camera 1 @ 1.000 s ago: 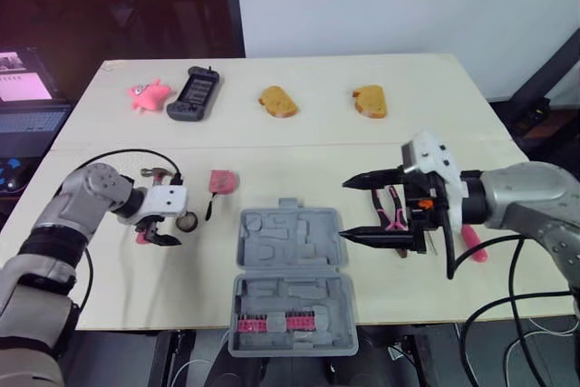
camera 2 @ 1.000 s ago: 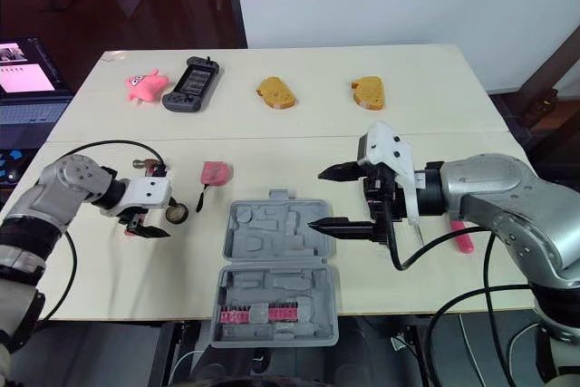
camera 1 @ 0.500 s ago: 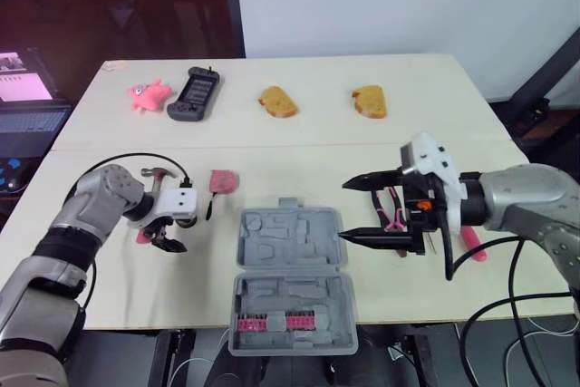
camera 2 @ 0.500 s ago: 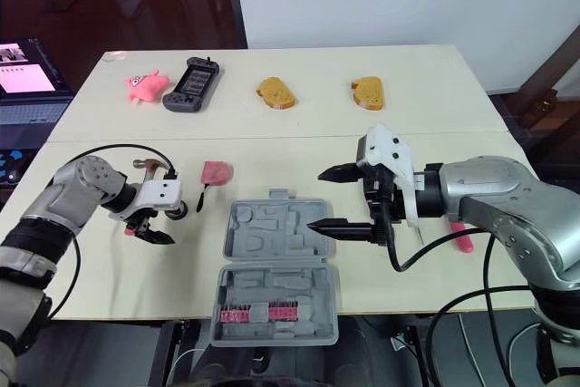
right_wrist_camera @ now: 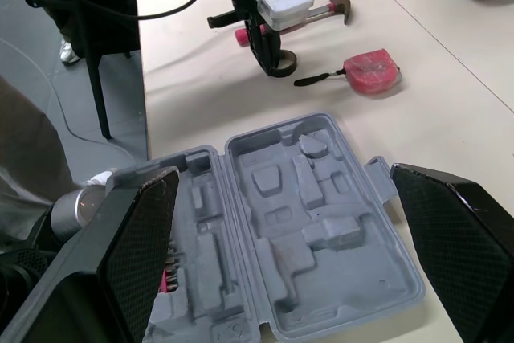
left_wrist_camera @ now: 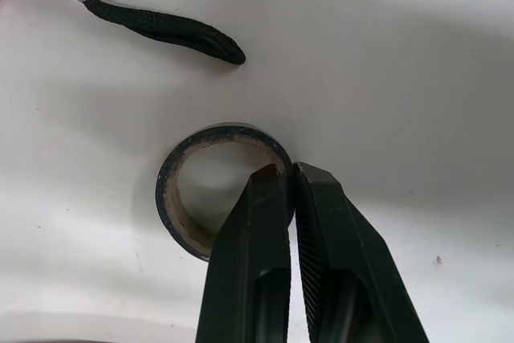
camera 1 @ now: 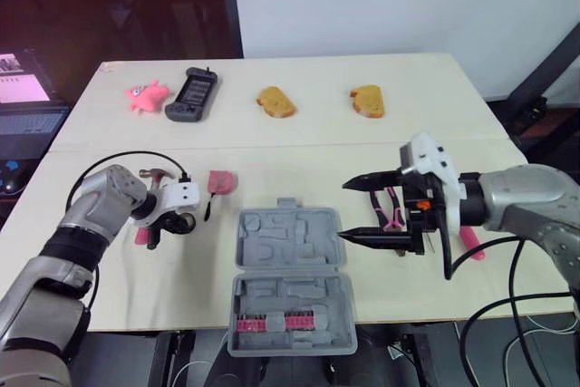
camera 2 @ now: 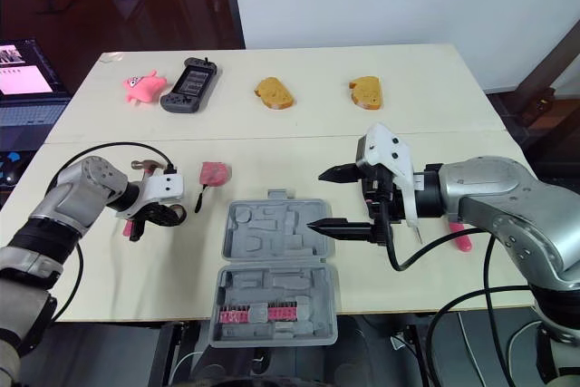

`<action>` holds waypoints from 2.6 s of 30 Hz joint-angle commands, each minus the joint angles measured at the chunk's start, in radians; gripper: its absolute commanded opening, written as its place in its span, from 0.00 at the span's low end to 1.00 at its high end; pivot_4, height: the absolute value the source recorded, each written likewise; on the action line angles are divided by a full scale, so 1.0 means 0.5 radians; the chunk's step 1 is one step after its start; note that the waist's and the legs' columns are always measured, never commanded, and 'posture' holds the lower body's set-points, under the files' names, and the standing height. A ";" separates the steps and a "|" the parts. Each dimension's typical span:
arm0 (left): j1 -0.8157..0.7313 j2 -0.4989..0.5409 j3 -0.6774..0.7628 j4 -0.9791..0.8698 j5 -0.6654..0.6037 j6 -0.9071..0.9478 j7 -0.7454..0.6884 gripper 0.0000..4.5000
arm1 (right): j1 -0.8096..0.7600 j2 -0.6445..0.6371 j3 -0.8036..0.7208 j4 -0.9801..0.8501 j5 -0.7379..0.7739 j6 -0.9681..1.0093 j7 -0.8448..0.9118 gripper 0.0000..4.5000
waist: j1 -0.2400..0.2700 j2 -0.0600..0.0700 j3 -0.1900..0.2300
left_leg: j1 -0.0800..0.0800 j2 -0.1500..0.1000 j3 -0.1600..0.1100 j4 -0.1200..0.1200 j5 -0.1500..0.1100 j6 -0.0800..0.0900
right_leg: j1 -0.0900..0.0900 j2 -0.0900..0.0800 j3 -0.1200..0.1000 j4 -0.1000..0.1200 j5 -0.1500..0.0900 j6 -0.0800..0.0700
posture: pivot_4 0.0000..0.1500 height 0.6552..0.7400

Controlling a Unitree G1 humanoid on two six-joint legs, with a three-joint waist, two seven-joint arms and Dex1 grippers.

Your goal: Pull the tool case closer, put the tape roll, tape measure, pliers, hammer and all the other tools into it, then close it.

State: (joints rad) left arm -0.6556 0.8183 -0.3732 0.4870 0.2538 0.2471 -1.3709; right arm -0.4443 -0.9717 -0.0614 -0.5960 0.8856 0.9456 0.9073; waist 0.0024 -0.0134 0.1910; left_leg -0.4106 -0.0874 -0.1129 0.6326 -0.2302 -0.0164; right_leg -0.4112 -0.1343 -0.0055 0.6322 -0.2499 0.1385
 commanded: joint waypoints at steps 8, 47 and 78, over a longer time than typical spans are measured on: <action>-0.139 0.092 0.053 -0.168 -0.041 0.028 -0.126 0.02 | -0.022 -0.003 -0.020 -0.033 -0.006 -0.021 -0.005 1.00 | 0.003 -0.001 0.000 | 0.000 0.000 0.000 0.000 0.000 0.000 | 0.000 0.000 0.000 0.000 0.000 0.000 | 1.00 1.00; -0.286 -0.441 -0.278 -0.320 -0.471 0.726 -0.125 0.02 | 0.196 -0.059 -0.122 -0.150 0.052 0.081 -0.172 1.00 | -0.027 -0.002 0.001 | 0.000 -0.001 -0.002 0.003 0.000 0.001 | 0.003 0.000 0.000 0.001 0.000 0.000 | 1.00 1.00; -0.421 -0.538 -0.253 -0.009 -0.338 0.489 -0.040 0.02 | 0.167 -0.081 -0.105 -0.130 0.062 0.092 -0.180 1.00 | -0.019 -0.002 0.001 | 0.000 -0.001 -0.002 0.007 0.000 0.001 | 0.005 -0.001 0.000 0.001 0.001 0.002 | 1.00 1.00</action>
State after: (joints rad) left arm -0.8417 0.5502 -0.5282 0.4955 0.0777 0.4914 -1.4184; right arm -0.3438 -1.0017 -0.0959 -0.6442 0.9099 0.9966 0.8149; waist -0.0071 -0.0145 0.1915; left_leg -0.4105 -0.0880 -0.1139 0.6365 -0.2301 -0.0161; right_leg -0.4086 -0.1346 -0.0057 0.6326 -0.2493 0.1394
